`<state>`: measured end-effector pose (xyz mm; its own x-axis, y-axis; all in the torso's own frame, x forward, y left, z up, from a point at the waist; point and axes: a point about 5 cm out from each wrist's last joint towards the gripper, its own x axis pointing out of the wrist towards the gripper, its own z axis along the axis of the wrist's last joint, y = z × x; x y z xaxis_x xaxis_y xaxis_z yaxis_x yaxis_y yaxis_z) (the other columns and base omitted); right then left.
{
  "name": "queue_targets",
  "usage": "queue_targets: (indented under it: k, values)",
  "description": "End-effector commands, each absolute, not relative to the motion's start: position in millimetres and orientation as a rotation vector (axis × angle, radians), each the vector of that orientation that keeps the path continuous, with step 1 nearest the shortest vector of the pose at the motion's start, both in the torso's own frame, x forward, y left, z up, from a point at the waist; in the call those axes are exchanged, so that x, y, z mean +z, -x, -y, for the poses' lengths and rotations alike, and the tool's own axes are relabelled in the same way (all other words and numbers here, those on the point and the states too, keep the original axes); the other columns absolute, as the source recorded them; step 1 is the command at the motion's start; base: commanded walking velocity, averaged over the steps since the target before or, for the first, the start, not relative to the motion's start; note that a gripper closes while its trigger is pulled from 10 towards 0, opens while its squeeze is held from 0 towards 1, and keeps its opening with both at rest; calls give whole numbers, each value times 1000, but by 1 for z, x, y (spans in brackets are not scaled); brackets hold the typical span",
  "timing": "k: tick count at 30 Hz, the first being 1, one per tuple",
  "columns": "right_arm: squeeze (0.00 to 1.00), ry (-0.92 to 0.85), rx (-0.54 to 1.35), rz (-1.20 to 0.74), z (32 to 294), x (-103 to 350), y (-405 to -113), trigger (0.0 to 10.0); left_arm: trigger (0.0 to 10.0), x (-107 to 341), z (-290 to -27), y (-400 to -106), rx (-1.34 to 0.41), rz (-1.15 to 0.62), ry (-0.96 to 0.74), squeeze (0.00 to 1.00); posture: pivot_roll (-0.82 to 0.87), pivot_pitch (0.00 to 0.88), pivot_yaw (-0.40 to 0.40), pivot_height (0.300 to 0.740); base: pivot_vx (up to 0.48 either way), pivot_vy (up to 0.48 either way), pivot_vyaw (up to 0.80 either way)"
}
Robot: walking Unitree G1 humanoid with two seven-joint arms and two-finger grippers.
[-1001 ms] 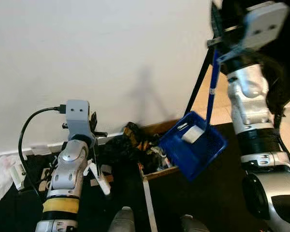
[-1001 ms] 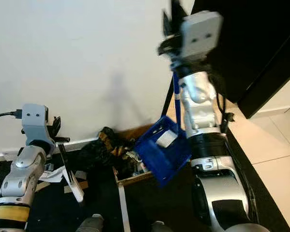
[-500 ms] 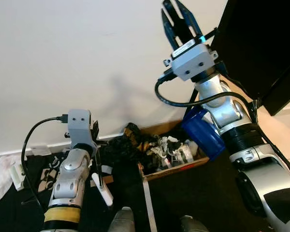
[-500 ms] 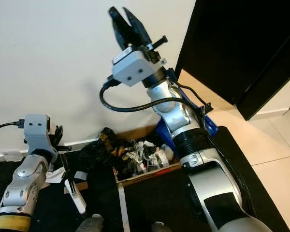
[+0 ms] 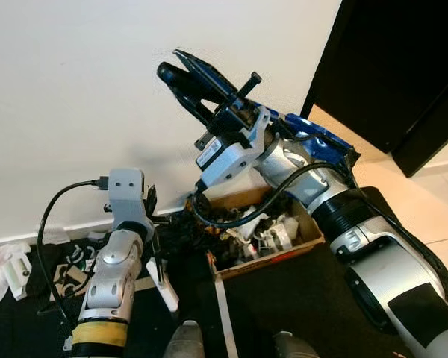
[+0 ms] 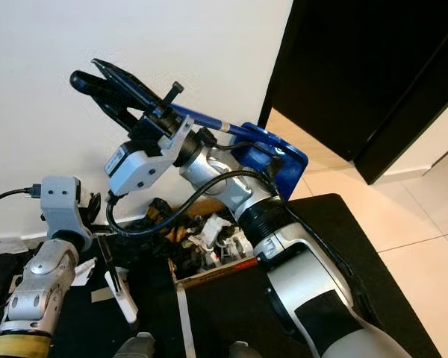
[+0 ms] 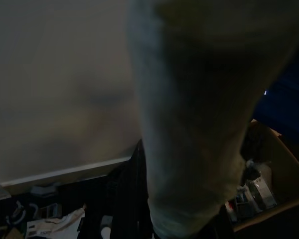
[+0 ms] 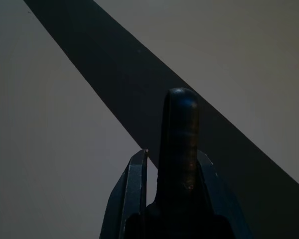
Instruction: Sweep floor
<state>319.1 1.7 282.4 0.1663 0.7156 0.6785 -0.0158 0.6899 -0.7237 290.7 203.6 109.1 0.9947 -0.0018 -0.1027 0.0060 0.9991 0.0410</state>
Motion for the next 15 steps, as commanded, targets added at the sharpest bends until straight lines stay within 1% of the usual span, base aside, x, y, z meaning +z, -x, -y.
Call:
queue_targets:
  k: [1,2,3,4,5,9,11,12,13,14,15]
  values:
    - [0,694,600,1419,-5,299,-313,10000,10000,113,-198,-289,-11,-69,-42,0,283,98,-69,740,0,0,0]
    - [0,693,597,1419,-4,299,-314,10000,10000,113,-199,-289,-11,-69,-43,0,283,98,-69,740,0,0,0]
    - [0,676,543,1382,6,303,-320,10000,10000,113,-198,-289,-15,-71,-43,0,275,100,-61,740,0,0,0]
    - [0,653,489,1343,17,306,-327,10000,10000,113,-197,-289,-19,-73,-43,0,275,100,-61,740,0,0,0]
    - [0,597,398,1265,37,311,-336,10000,10000,112,-196,-289,-26,-77,-45,0,268,101,-55,740,0,0,0]
    - [0,496,298,1126,65,310,-348,10000,10000,111,-196,-289,-33,-85,-52,0,260,105,-48,740,0,0,0]
    - [0,398,218,1005,86,303,-356,10000,10000,111,-196,-290,-37,-88,-54,0,252,109,-42,740,0,0,0]
    - [0,398,218,1005,86,303,-356,10000,10000,111,-196,-290,-37,-88,-54,0,252,109,-42,740,0,0,0]
    - [0,242,153,912,100,299,-360,10000,10000,111,-197,-290,-40,-89,-60,0,246,114,-35,740,0,0,0]
    - [0,138,89,839,117,292,-362,10000,10000,112,-197,-290,-44,-89,-64,0,242,117,-31,740,0,0,0]
    - [0,138,89,839,117,292,-362,10000,10000,112,-197,-290,-44,-89,-64,0,242,117,-31,740,0,0,0]
